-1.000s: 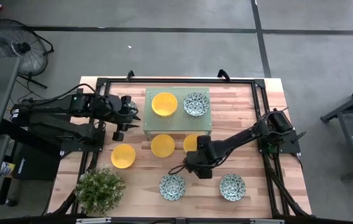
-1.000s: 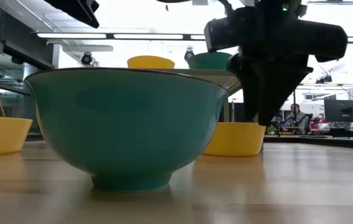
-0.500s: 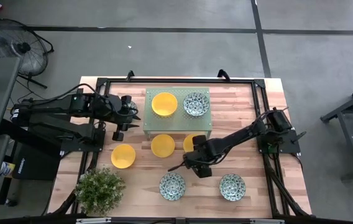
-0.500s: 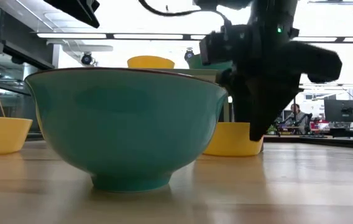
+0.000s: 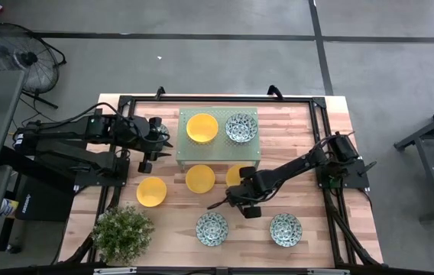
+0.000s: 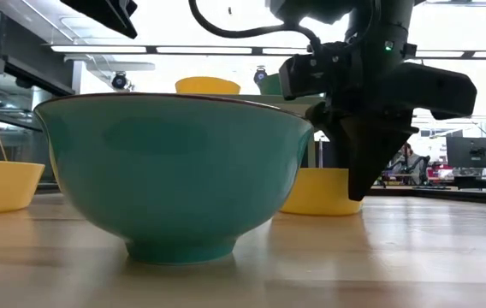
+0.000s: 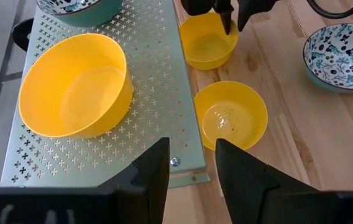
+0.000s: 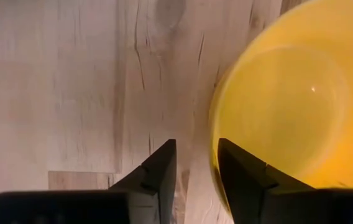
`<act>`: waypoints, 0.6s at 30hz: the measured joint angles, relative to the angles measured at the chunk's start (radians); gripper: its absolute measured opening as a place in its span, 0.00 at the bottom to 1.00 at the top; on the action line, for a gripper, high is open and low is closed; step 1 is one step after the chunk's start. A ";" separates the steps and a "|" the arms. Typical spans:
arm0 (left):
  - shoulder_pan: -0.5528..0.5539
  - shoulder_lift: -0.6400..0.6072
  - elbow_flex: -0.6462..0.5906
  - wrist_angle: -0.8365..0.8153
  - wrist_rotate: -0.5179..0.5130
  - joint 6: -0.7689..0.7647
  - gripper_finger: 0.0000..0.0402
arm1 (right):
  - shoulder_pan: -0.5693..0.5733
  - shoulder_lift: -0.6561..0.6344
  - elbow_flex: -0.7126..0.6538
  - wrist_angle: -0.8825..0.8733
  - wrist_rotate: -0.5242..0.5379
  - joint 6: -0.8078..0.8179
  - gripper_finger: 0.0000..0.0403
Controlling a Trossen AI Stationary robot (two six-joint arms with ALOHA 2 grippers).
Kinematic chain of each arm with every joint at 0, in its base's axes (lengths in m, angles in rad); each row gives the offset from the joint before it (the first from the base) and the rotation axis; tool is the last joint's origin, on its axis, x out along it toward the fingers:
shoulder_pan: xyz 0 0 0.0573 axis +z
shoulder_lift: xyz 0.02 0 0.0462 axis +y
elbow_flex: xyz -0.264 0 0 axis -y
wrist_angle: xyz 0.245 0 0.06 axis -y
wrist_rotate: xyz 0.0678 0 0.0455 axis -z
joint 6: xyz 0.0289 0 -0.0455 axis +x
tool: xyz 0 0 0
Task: Pick & Place Mini bowls
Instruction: Stack the yellow bowl on top of the yellow bowl on the shelf
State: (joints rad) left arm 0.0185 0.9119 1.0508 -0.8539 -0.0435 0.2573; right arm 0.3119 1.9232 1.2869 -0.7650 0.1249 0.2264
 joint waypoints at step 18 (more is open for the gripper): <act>0.000 0.000 0.000 0.000 0.000 0.000 0.32 | 0.002 -0.003 0.002 -0.023 -0.083 0.001 0.02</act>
State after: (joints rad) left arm 0.0185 0.9119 1.0508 -0.8539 -0.0437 0.2569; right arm 0.3141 1.9205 1.2892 -0.7876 0.0415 0.2278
